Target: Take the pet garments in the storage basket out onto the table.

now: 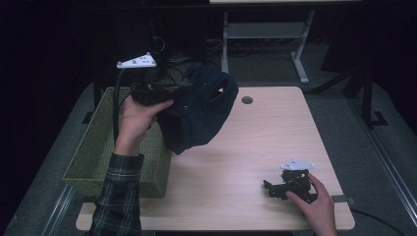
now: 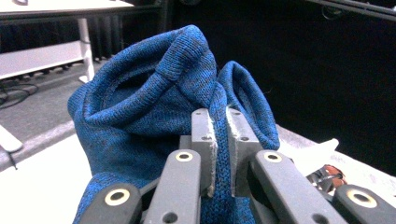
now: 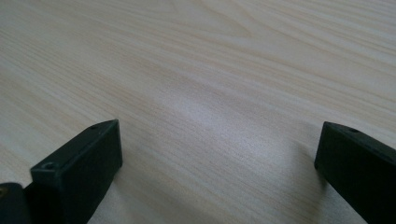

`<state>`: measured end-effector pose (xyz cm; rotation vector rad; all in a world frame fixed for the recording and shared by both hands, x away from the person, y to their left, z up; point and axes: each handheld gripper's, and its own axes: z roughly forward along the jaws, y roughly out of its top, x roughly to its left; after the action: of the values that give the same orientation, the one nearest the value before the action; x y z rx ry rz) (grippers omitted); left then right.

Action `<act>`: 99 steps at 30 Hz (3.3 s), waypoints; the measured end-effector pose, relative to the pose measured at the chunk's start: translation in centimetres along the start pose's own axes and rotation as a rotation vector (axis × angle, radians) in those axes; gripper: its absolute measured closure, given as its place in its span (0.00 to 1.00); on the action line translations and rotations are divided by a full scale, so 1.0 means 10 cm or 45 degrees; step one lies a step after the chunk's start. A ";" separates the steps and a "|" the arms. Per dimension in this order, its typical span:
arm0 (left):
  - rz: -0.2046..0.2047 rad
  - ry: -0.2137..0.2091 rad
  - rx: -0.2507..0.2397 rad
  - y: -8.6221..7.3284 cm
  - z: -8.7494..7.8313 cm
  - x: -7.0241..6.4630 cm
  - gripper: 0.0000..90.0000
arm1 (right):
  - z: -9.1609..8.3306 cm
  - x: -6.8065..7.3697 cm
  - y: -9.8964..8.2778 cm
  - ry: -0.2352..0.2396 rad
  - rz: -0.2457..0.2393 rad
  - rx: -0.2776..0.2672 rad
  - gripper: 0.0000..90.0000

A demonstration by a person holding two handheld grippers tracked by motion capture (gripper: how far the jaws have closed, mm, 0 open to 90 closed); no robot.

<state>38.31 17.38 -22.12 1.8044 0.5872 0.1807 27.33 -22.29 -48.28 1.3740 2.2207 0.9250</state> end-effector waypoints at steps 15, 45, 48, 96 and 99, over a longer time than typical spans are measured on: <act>0.021 -0.105 0.053 -0.09 0.61 -0.18 0.93 | 0.00 0.00 0.00 0.004 -0.008 -0.003 0.01; -0.039 -0.126 0.216 -0.94 1.79 -0.09 0.92 | 0.00 0.00 -0.01 0.007 -0.005 -0.001 0.01; -0.027 -0.099 0.250 -1.01 1.89 -0.10 0.92 | -0.01 0.00 -0.01 0.008 0.000 0.003 0.01; 0.071 0.055 0.407 -1.34 1.54 -0.27 0.16 | -0.01 0.00 -0.01 0.009 -0.003 0.003 0.01; 0.084 0.062 0.397 -1.37 1.47 -0.32 0.16 | -0.01 0.00 -0.01 0.009 -0.003 0.003 0.01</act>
<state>37.51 6.08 -38.99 2.1281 0.6165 0.1863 27.22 -22.31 -48.28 1.3707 2.2289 0.9278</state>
